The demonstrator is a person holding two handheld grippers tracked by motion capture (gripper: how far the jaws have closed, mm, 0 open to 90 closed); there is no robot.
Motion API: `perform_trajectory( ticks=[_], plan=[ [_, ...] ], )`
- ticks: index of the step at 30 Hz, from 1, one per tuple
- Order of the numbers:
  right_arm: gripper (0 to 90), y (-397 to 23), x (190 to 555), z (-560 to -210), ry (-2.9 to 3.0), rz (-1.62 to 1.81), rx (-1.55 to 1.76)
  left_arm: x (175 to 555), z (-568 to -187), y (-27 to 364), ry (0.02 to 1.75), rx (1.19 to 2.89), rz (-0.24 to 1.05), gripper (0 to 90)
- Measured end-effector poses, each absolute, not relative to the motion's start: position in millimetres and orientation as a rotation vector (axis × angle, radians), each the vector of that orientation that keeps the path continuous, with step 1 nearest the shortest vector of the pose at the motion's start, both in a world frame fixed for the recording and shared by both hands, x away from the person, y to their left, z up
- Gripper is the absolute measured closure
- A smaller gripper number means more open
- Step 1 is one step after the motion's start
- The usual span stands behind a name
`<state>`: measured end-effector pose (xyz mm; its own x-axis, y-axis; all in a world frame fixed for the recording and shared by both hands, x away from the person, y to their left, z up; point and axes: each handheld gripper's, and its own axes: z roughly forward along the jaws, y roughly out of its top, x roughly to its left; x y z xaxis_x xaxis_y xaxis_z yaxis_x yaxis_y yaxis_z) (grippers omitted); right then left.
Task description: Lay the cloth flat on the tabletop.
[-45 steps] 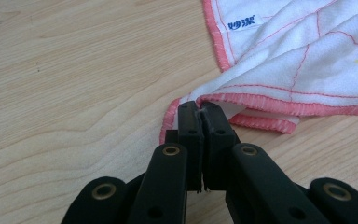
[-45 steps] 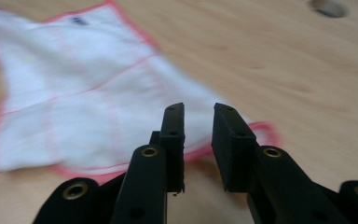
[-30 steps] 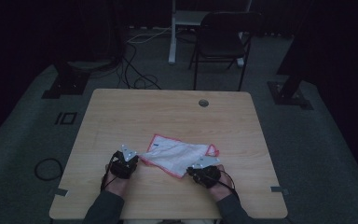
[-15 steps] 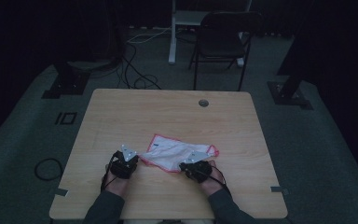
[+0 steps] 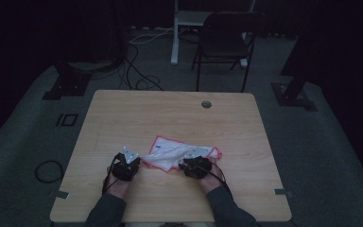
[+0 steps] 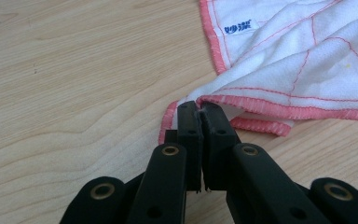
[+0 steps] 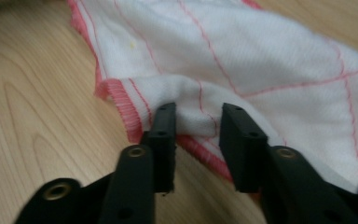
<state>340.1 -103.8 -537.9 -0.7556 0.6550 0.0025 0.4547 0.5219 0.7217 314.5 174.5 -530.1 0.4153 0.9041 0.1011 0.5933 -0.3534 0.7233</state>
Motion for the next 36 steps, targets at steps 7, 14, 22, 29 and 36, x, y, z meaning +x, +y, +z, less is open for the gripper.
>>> perform_trajectory(
  ticks=[7, 14, 22, 29, 36],
  plan=[
    [83.1, -108, 340, -536, 2.526, 1.017, 0.914, 314, -529, 175, 1.263, 2.068, 0.671, 87.9],
    [90.0, -132, 333, -517, 2.48, 1.049, 0.928, 314, -526, 176, 1.258, 2.058, 0.678, 88.1],
    [81.8, -139, 318, -509, 2.491, 1.135, 0.906, 313, -521, 176, 1.254, 2.043, 0.683, 88.1],
    [60.5, -114, 302, -524, 2.532, 1.137, 0.866, 314, -514, 176, 1.245, 2.021, 0.691, 88.1],
    [51.1, -100, 300, -536, 2.5, 1.033, 0.858, 317, -507, 175, 1.24, 1.997, 0.696, 88.2]
  ],
)
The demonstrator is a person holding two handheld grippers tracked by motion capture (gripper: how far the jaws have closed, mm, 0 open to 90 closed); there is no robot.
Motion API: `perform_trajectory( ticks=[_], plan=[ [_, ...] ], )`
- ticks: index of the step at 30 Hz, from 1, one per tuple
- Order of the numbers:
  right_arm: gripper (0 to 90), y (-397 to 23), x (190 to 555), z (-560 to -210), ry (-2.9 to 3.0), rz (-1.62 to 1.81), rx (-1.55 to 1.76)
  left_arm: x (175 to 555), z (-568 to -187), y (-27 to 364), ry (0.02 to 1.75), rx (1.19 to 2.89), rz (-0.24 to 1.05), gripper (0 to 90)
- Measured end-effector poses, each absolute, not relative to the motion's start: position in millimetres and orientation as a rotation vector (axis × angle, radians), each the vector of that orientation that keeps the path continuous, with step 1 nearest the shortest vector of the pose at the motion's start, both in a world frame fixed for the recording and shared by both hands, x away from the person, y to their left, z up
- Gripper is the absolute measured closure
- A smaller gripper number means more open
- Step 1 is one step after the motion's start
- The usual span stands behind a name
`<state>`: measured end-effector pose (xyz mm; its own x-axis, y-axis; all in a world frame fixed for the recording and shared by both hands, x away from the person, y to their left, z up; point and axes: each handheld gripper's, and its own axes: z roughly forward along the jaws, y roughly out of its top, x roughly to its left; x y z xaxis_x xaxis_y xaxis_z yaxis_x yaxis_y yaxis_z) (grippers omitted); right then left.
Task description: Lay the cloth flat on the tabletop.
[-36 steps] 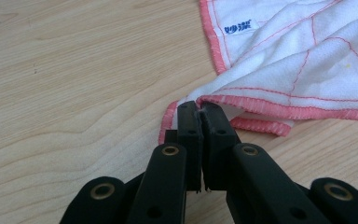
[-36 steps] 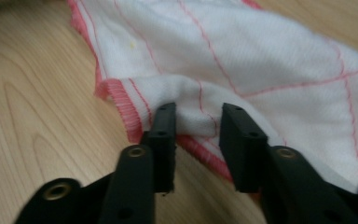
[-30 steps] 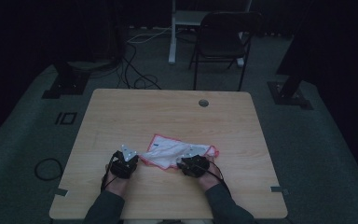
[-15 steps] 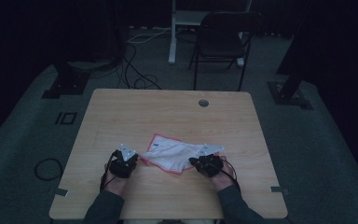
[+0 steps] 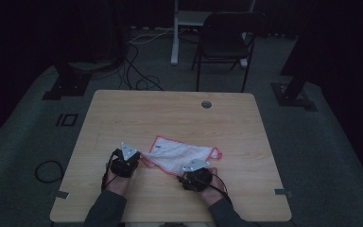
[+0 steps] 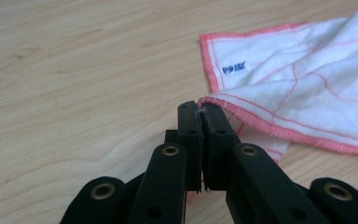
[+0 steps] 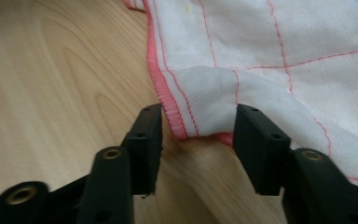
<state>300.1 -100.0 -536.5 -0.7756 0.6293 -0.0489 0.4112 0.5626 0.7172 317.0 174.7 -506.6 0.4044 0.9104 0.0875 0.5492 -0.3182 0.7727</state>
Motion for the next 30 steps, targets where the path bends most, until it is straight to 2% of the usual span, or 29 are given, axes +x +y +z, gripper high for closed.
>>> perform_trajectory(
  ticks=[3, 6, 7, 8, 9, 11, 12, 19, 23, 30],
  plan=[
    [55.8, -95, 301, -538, 2.473, 0.992, 0.852, 319, -502, 174, 1.236, 1.983, 0.701, 88.2],
    [68.0, -99, 303, -535, 2.439, 0.999, 0.865, 320, -496, 173, 1.225, 1.977, 0.711, 88.2],
    [68.0, -99, 303, -535, 2.439, 0.999, 0.865, 320, -496, 173, 1.225, 1.977, 0.711, 88.2],
    [71.3, -101, 303, -533, 2.418, 1.004, 0.876, 321, -492, 173, 1.222, 1.971, 0.718, 88.2],
    [82.9, -111, 305, -527, 2.376, 1.029, 0.907, 321, -491, 173, 1.221, 1.97, 0.721, 88.2],
    [89.7, -119, 308, -522, 2.348, 1.061, 0.932, 322, -489, 173, 1.22, 1.967, 0.724, 88.2],
    [90.0, -123, 309, -519, 2.334, 1.073, 0.941, 322, -488, 172, 1.218, 1.963, 0.725, 88.2],
    [89.9, -136, 311, -505, 2.317, 1.159, 0.972, 321, -484, 170, 1.205, 1.961, 0.728, 88.2],
    [75.5, -128, 301, -512, 2.372, 1.171, 0.936, 322, -484, 170, 1.207, 1.96, 0.725, 88.2],
    [60.8, -107, 287, -532, 2.446, 1.128, 0.916, 322, -482, 171, 1.211, 1.95, 0.727, 88.2]
  ],
)
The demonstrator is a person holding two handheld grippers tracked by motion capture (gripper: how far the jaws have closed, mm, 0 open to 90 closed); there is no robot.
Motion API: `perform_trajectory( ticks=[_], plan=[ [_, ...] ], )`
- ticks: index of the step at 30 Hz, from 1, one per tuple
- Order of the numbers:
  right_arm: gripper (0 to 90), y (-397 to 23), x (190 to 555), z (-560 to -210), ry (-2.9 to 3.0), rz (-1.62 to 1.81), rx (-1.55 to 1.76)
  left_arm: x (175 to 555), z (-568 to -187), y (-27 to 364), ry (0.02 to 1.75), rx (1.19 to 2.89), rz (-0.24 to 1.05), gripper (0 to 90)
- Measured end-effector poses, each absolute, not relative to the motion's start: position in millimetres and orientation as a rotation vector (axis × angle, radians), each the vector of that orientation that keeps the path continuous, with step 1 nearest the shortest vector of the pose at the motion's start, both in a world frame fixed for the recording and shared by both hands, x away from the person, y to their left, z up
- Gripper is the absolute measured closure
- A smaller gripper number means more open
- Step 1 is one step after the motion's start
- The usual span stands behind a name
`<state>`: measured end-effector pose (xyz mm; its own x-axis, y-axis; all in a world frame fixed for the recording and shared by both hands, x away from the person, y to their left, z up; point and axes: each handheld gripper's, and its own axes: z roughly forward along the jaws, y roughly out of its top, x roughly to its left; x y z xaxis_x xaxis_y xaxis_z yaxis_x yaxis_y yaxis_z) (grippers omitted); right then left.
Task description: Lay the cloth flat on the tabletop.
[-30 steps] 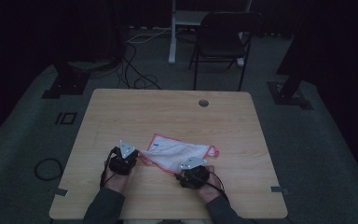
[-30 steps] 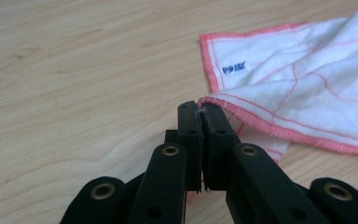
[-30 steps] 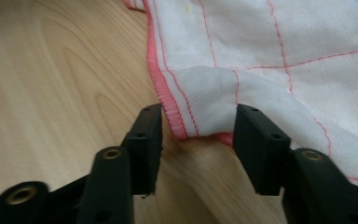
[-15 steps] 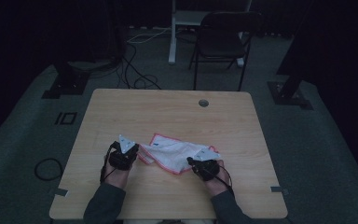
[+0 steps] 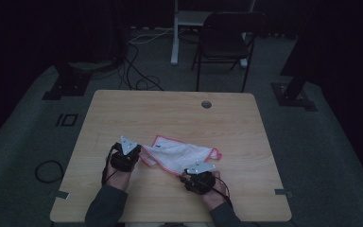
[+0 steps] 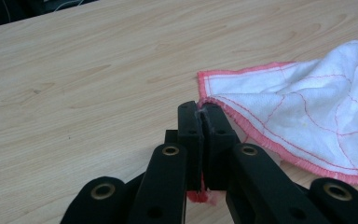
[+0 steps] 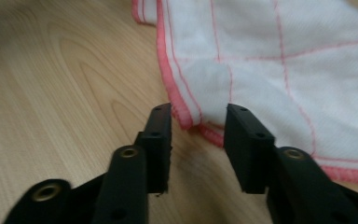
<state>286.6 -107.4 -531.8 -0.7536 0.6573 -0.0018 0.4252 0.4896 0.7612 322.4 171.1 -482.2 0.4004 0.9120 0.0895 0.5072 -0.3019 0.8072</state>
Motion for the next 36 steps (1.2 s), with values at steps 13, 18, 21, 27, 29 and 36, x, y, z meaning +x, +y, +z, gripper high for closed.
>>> perform_trajectory(
  ticks=[13, 18, 21, 27, 29, 36],
  plan=[
    [84.4, -100, 292, -537, 2.412, 1.102, 0.99, 323, -480, 172, 1.21, 1.942, 0.73, 88.2],
    [90.0, -108, 295, -530, 2.382, 1.165, 1.01, 323, -478, 173, 1.211, 1.936, 0.73, 88.2],
    [90.0, -118, 296, -520, 2.36, 1.179, 1.012, 321, -476, 172, 1.204, 1.935, 0.73, 88.2],
    [90.0, -145, 298, -504, 2.31, 1.186, 1.045, 318, -474, 172, 1.188, 1.931, 0.696, 88.1],
    [90.0, -154, 299, -500, 2.295, 1.194, 1.056, 316, -474, 171, 1.179, 1.935, 0.675, 88.1],
    [90.0, -173, 296, -491, 2.268, 1.201, 1.06, 303, -481, 161, 1.147, 1.952, 0.593, 88.1]
  ],
)
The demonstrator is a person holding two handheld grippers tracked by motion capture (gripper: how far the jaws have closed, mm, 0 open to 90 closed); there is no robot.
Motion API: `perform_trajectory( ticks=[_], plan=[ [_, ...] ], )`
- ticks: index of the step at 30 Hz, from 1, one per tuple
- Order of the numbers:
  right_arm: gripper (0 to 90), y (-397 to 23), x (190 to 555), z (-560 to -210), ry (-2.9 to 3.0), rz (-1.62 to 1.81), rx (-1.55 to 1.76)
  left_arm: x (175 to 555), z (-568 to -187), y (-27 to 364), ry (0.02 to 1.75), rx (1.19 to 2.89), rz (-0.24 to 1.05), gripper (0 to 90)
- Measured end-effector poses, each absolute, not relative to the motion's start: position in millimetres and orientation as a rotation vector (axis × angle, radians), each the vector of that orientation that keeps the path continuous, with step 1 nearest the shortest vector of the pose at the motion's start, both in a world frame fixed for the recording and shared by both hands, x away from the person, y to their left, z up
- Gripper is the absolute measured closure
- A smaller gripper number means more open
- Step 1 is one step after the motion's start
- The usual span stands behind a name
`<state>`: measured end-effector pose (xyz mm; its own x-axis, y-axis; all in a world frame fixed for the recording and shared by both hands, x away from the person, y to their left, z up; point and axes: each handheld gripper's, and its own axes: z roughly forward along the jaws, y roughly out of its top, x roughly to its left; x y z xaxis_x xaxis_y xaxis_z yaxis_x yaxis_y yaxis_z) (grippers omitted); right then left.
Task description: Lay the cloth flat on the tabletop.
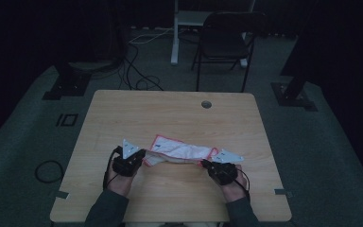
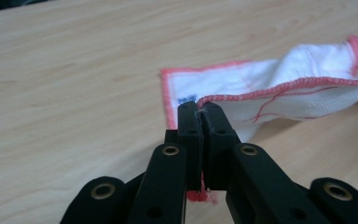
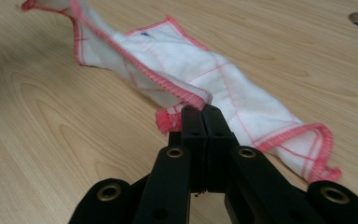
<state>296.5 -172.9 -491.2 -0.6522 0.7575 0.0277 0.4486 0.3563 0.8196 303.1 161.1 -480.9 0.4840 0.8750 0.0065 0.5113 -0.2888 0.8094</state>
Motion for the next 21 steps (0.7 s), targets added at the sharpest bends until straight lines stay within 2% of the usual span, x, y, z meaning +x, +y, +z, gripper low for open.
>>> perform_trajectory(
  ticks=[11, 21],
  plan=[
    [90.0, -197, 291, -488, 2.229, 1.199, 1.102, 283, -491, 152, 1.097, 1.972, 0.472, 86.4],
    [90.0, -214, 285, -491, 2.21, 1.18, 1.128, 289, -470, 159, 1.071, 1.887, 0.497, 79.8]
  ],
)
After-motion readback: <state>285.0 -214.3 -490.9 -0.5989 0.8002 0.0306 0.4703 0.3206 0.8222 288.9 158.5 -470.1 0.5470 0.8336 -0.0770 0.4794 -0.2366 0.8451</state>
